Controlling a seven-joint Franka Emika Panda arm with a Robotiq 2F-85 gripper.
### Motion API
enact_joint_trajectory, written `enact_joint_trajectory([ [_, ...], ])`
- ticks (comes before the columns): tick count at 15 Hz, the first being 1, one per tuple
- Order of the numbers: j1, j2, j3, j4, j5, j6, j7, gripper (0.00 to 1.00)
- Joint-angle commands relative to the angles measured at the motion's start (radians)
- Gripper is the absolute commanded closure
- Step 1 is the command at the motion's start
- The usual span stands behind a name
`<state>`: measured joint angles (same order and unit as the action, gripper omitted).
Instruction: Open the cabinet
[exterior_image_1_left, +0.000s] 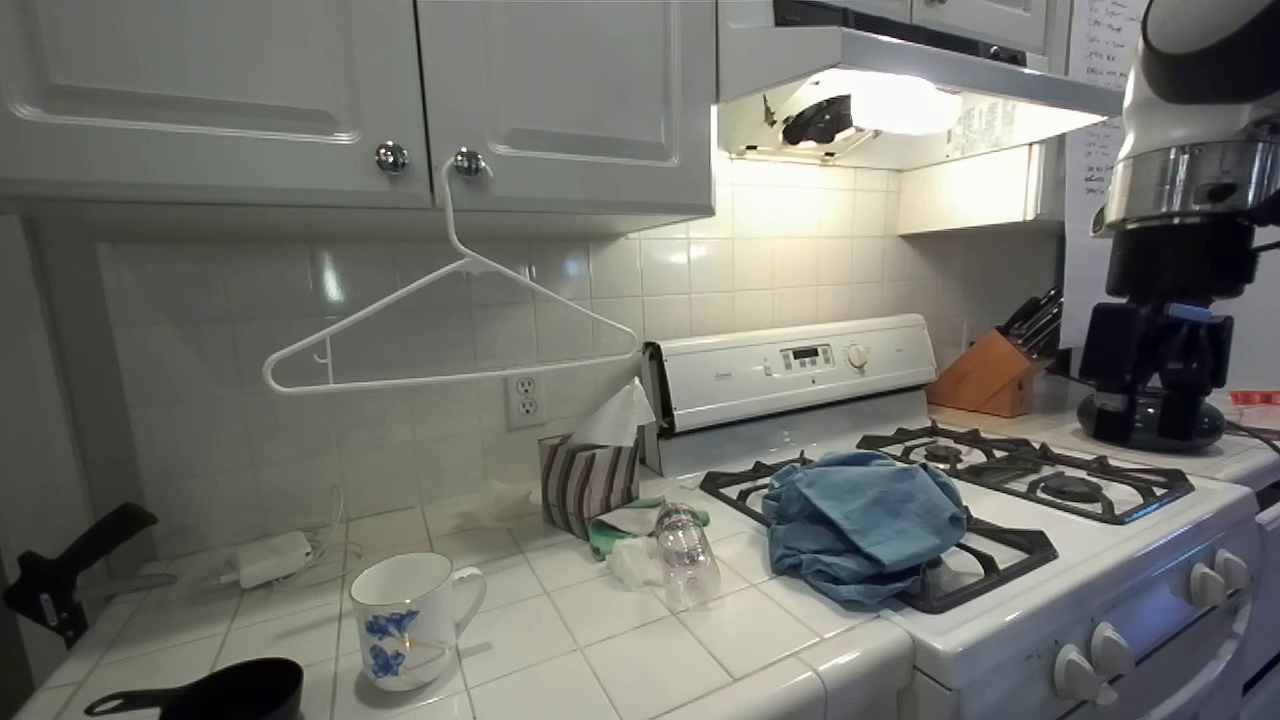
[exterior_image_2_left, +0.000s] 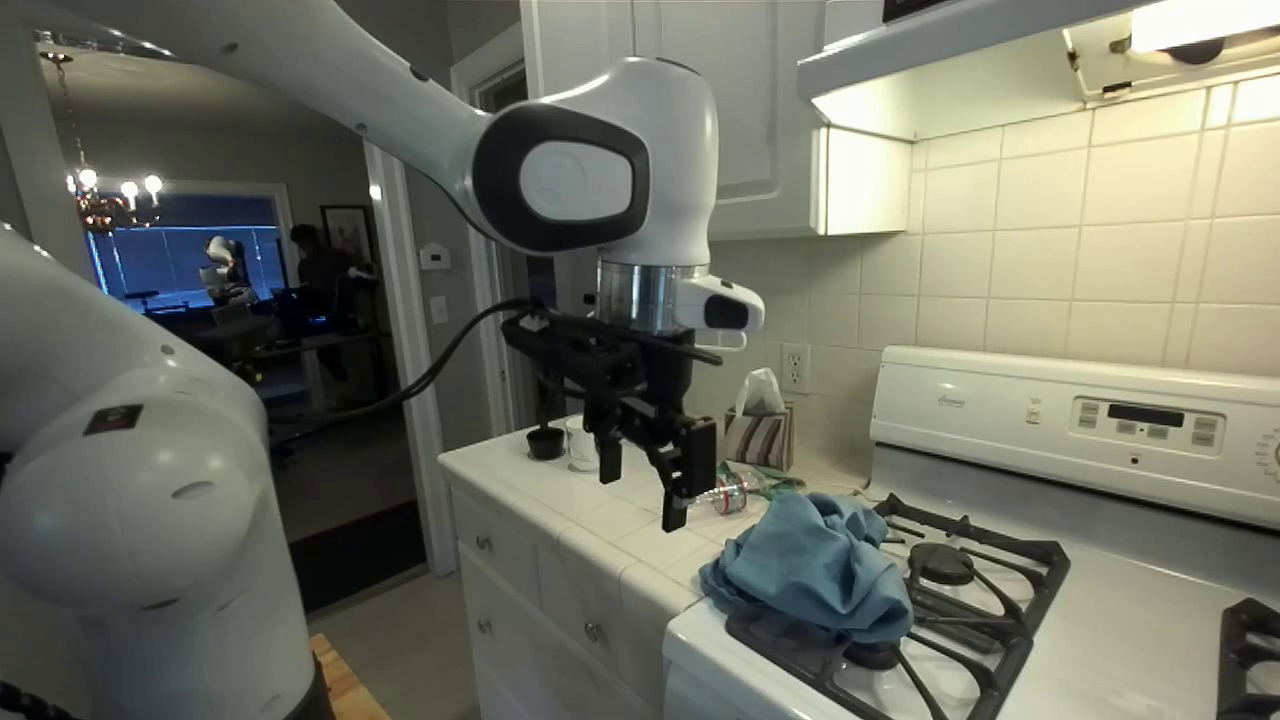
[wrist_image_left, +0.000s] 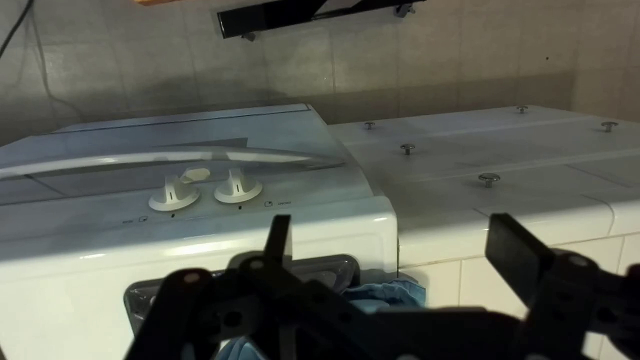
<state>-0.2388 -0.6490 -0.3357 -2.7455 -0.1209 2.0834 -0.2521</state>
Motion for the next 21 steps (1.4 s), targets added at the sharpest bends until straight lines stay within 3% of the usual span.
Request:
enact_joint_trajectory([
  [1,0.039,-0.017,0.038,0.002,-0.009,0.087,-0.076,0.00],
  [13,0.357,-0.053,0.341,0.038,-0.011,0.369,-0.067,0.00],
  [17,0.415,-0.018,0.438,0.122,-0.051,0.495,-0.055,0.00],
  [20,0.408,0.018,0.516,0.205,-0.087,0.597,0.003,0.00],
  [21,0.430,-0.028,0.474,0.144,-0.064,0.557,-0.029,0.00],
])
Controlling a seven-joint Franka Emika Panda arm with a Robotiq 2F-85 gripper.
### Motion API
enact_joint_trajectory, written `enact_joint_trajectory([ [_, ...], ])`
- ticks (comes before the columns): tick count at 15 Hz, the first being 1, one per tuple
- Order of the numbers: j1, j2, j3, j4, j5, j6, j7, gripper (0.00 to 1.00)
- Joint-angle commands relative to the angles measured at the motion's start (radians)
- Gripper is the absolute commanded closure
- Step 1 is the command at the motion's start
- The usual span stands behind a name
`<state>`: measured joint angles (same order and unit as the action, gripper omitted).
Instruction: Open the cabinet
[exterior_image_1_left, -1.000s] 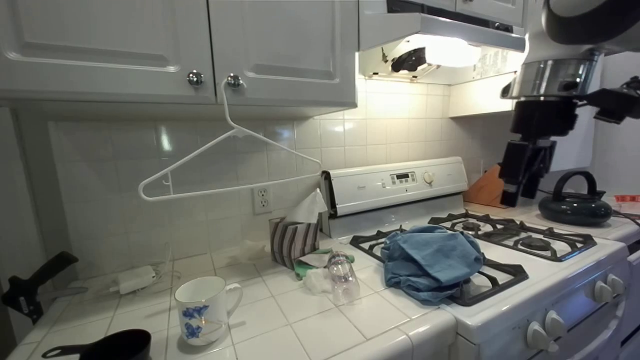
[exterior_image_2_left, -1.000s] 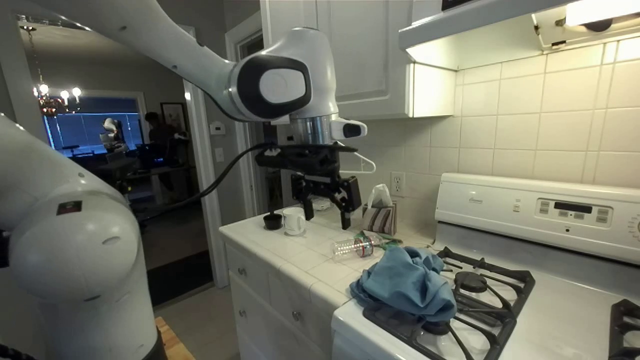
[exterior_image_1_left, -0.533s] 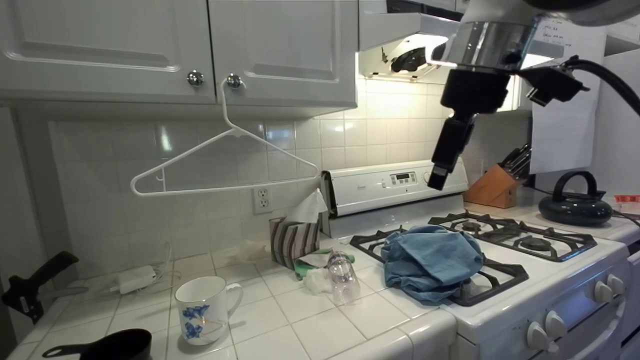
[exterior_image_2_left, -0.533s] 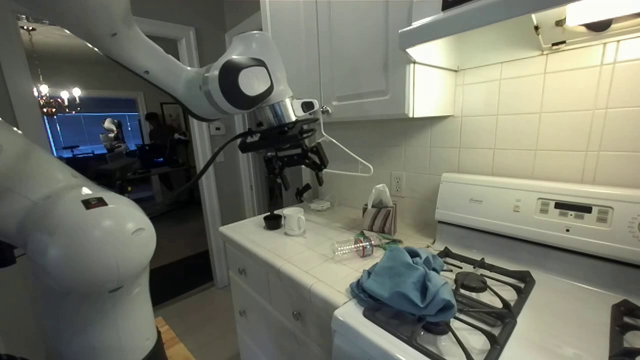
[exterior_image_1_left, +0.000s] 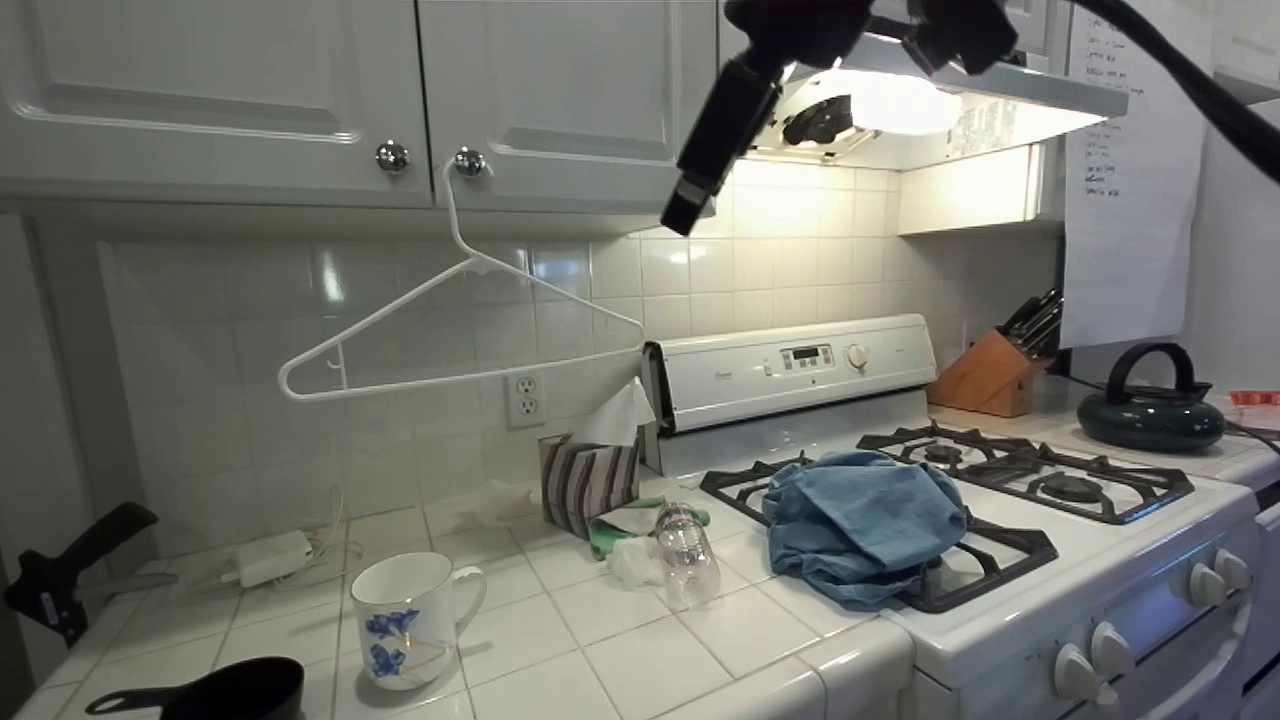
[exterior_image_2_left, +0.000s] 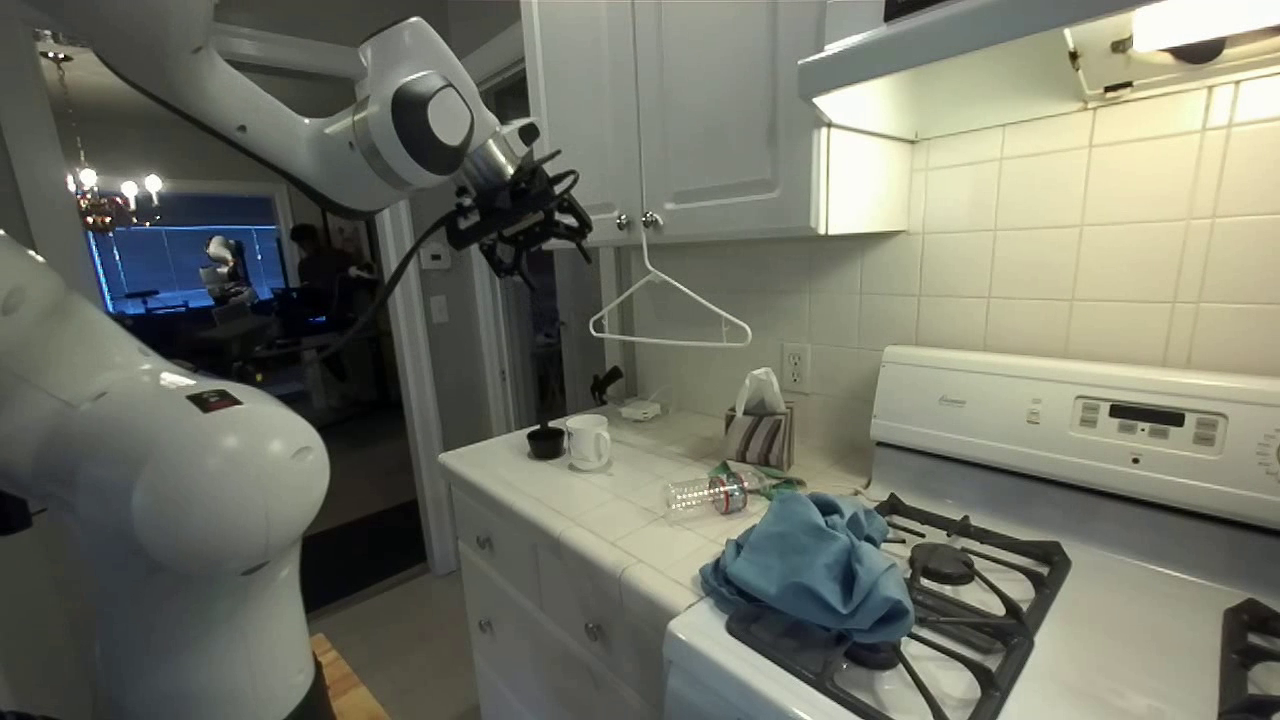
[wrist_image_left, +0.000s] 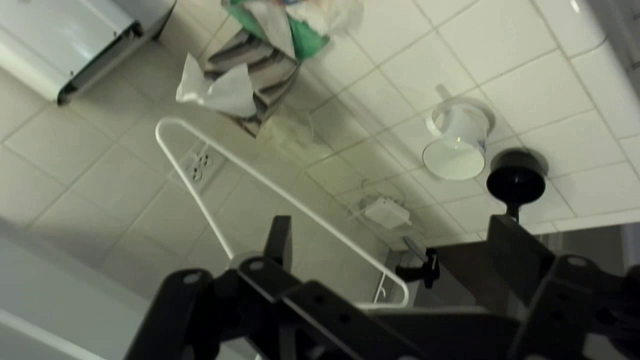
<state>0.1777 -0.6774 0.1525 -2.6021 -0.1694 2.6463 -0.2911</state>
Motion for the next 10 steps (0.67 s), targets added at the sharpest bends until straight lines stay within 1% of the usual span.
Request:
enact_joint_trajectory([
  [1,0.016,0.005,-0.003,0.016,-0.017,-0.002,0.019,0.00],
  [8,0.015,0.006,-0.018,0.007,-0.015,-0.003,0.016,0.00],
  [10,0.006,0.027,-0.013,0.025,-0.029,0.041,0.013,0.00],
])
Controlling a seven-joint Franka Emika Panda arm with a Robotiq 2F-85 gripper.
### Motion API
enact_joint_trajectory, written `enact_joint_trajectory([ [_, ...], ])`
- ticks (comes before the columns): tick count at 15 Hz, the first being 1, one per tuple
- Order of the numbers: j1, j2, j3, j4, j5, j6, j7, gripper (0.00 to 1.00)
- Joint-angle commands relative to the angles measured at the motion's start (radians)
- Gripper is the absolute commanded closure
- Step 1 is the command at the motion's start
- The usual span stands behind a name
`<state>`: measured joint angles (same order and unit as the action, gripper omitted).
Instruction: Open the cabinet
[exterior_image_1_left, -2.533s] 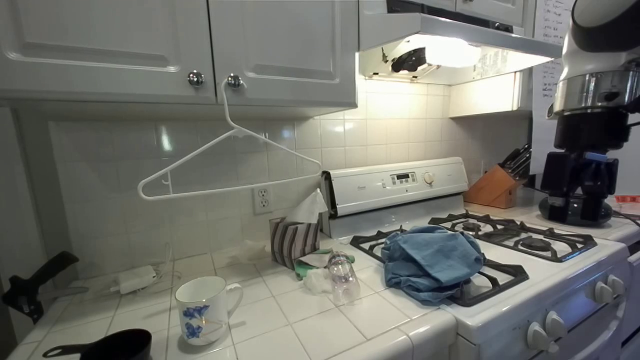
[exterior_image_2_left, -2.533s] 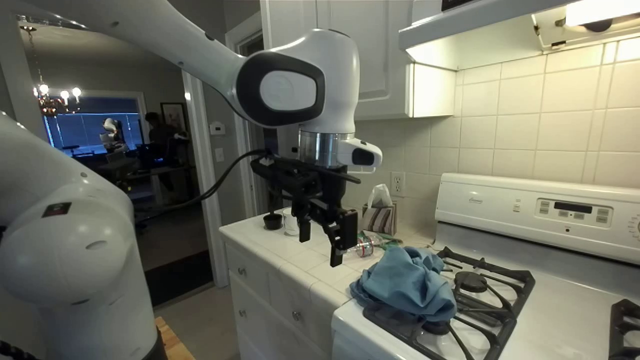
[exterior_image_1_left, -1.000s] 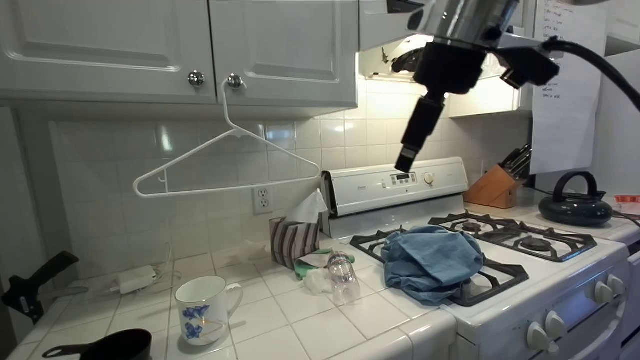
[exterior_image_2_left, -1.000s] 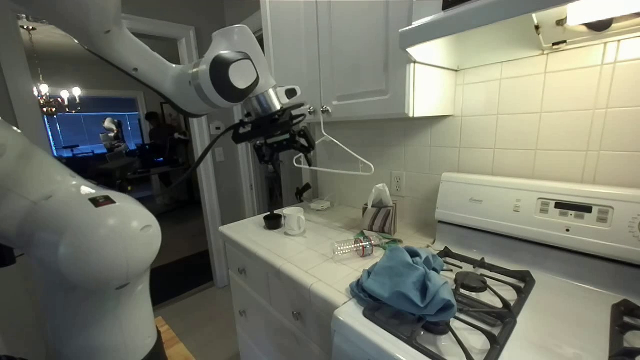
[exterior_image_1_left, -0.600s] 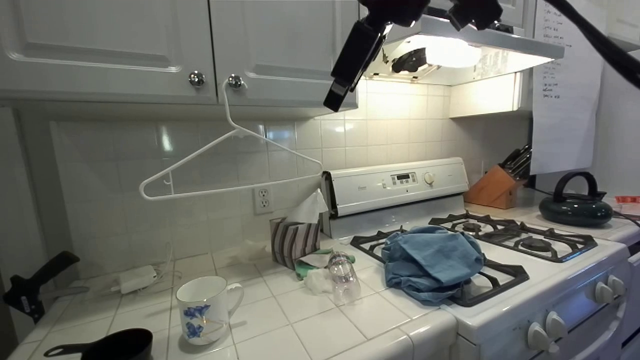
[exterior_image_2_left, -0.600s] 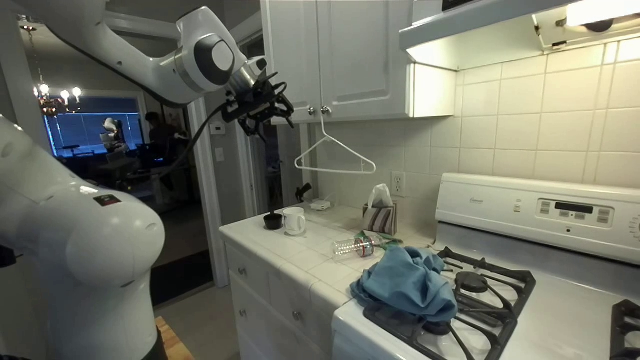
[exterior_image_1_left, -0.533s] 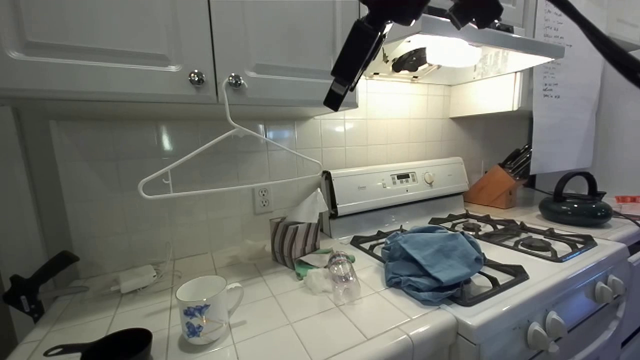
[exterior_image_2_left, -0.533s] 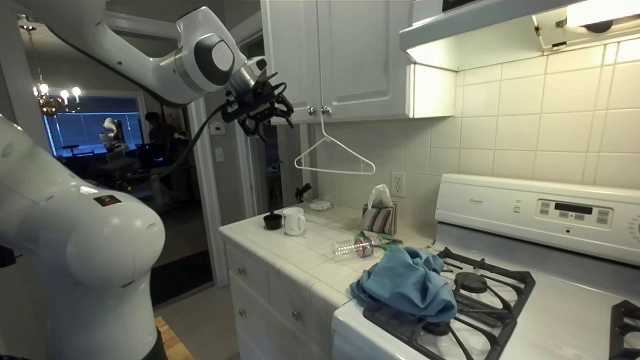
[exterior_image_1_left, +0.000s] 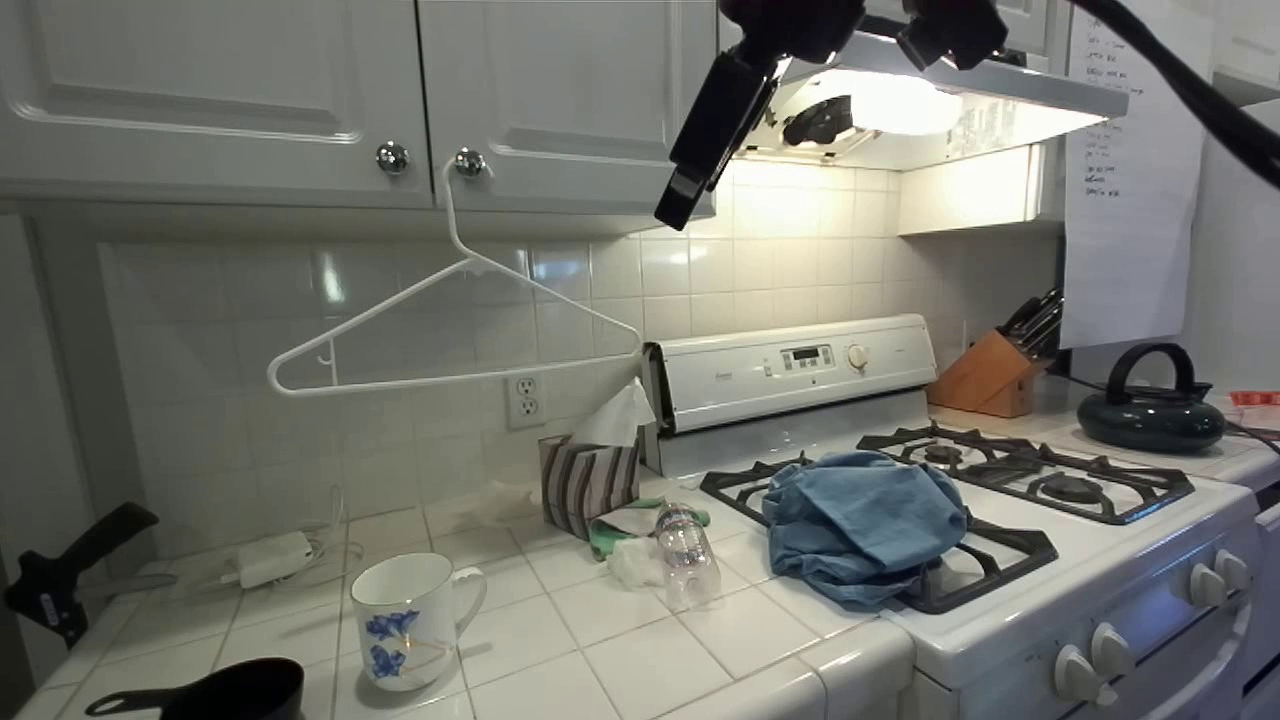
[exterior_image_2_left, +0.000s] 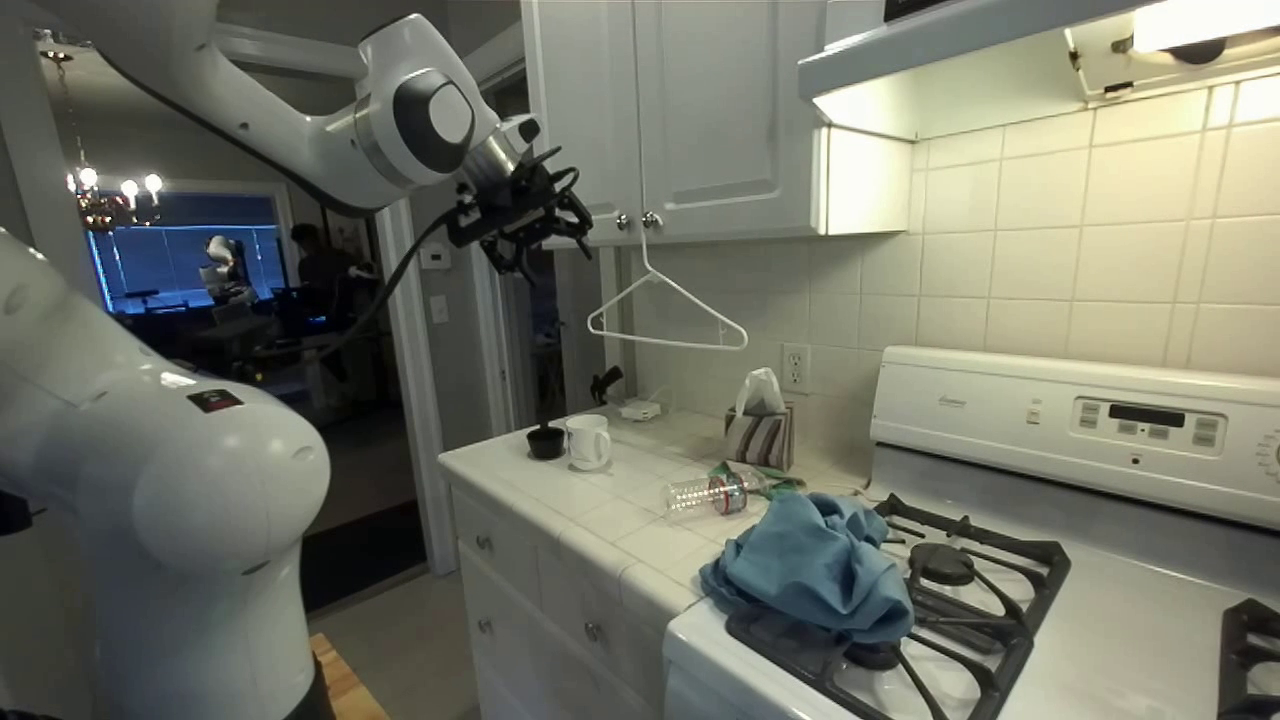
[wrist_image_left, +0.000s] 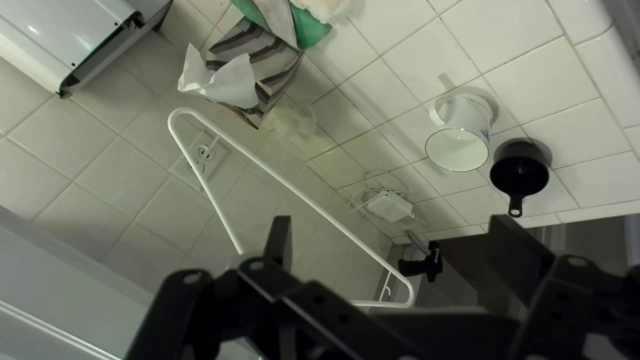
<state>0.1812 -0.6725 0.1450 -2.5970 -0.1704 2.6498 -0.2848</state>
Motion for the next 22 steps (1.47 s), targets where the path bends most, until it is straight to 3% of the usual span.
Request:
enact_joint_trajectory([
  [1,0.001,0.037,-0.008,0.037,-0.036,0.050,-0.005,0.00],
  [10,0.071,0.361,-0.069,0.449,-0.036,0.013,-0.263,0.00],
  [16,0.089,0.567,-0.027,0.723,-0.027,-0.050,-0.408,0.00],
  [22,0.059,0.736,0.013,0.919,-0.057,-0.072,-0.427,0.00],
])
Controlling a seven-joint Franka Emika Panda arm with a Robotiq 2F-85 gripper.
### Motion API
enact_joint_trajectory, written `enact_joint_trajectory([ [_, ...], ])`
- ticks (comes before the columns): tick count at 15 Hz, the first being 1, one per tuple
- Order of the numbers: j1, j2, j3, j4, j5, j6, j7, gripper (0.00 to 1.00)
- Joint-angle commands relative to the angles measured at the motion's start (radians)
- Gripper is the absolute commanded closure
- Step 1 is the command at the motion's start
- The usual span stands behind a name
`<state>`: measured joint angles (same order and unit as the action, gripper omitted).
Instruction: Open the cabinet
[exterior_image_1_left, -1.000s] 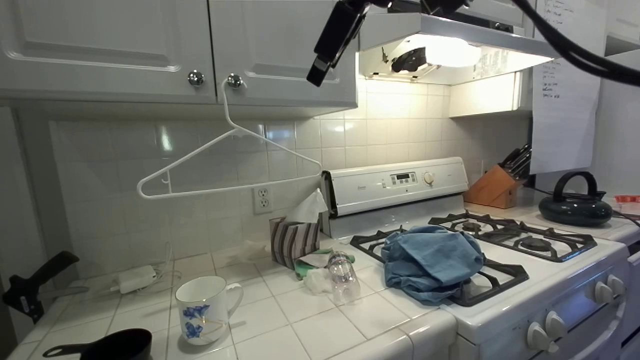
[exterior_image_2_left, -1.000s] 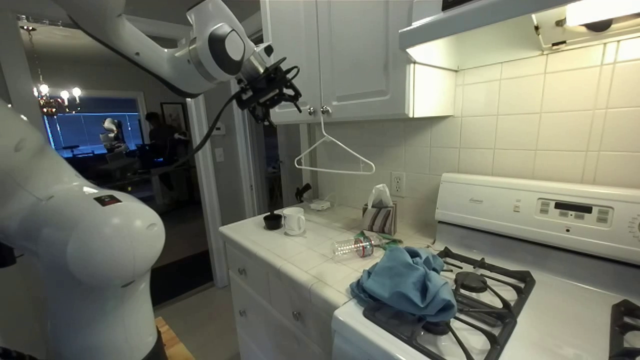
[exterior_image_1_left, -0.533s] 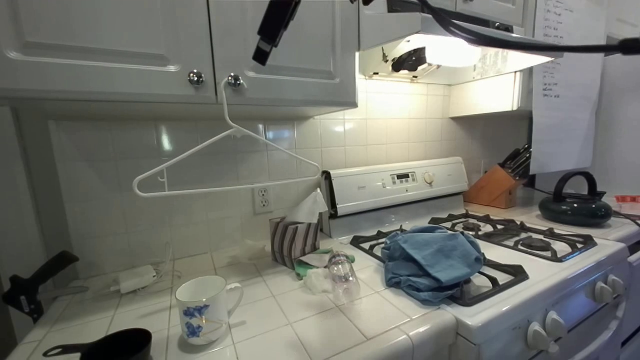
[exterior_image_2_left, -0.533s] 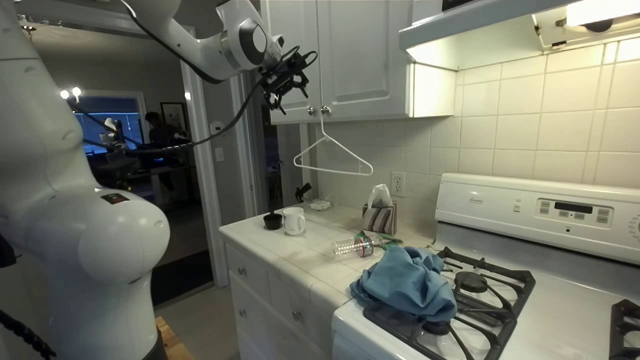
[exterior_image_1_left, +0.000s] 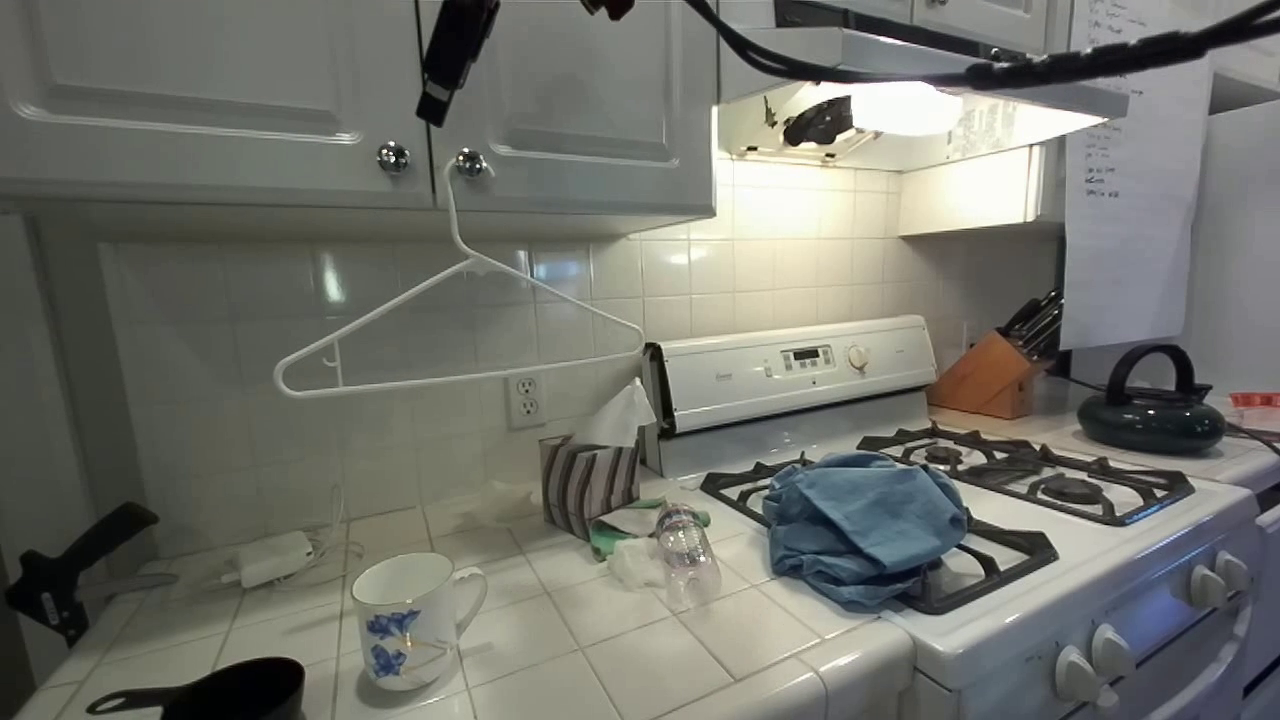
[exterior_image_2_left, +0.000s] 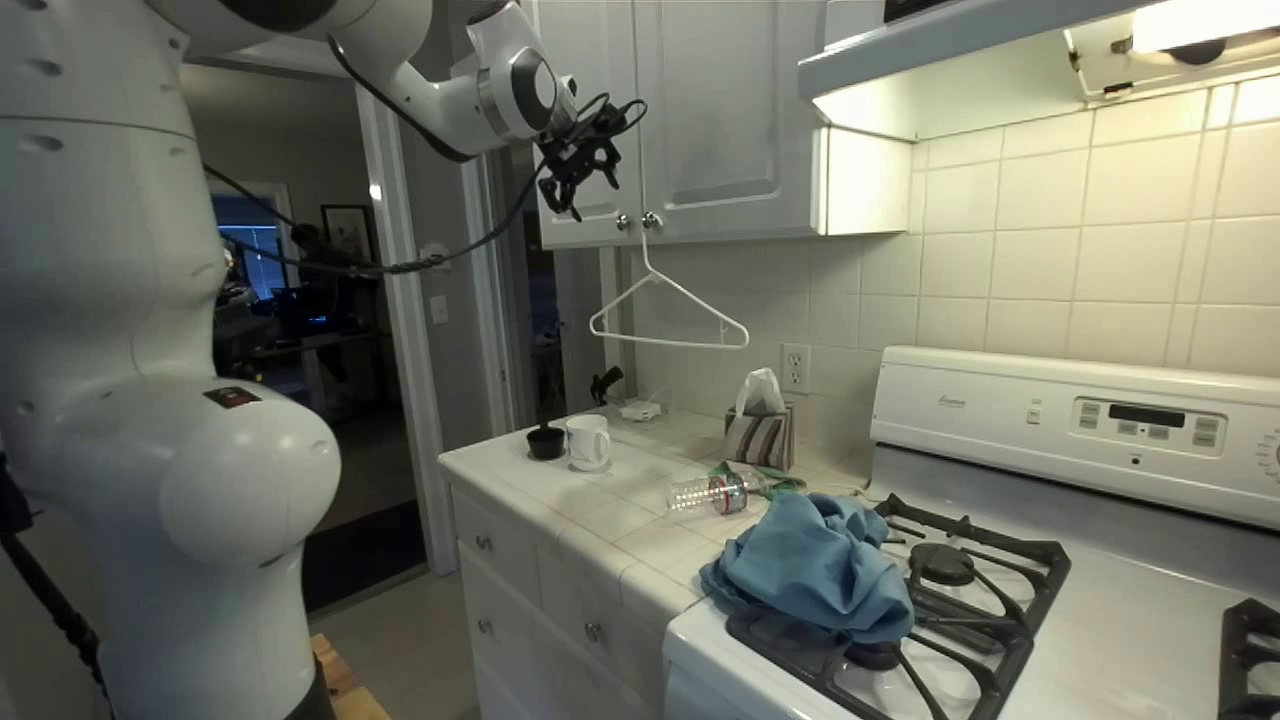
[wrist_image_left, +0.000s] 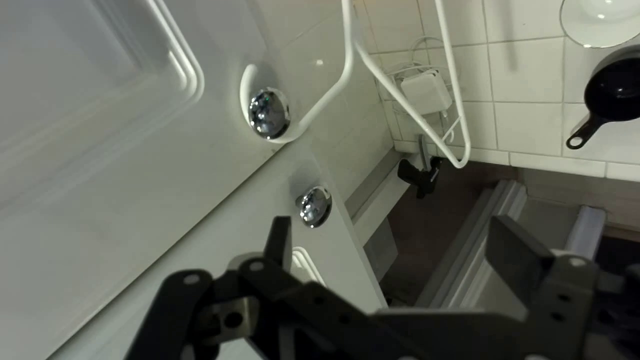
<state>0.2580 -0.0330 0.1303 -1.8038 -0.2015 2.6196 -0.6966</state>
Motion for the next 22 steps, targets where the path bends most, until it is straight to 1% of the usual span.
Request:
enact_joint_trajectory([
  [1,-0.019,0.114,0.033,0.145,-0.035,-0.053,-0.013,0.00],
  [5,-0.017,0.195,0.048,0.221,-0.072,-0.083,-0.011,0.00],
  [10,-0.011,0.257,0.056,0.299,-0.107,-0.085,-0.011,0.00],
  [17,-0.012,0.301,0.054,0.339,-0.116,-0.098,-0.007,0.00],
  [22,-0.012,0.314,0.053,0.339,-0.116,-0.115,-0.007,0.00],
])
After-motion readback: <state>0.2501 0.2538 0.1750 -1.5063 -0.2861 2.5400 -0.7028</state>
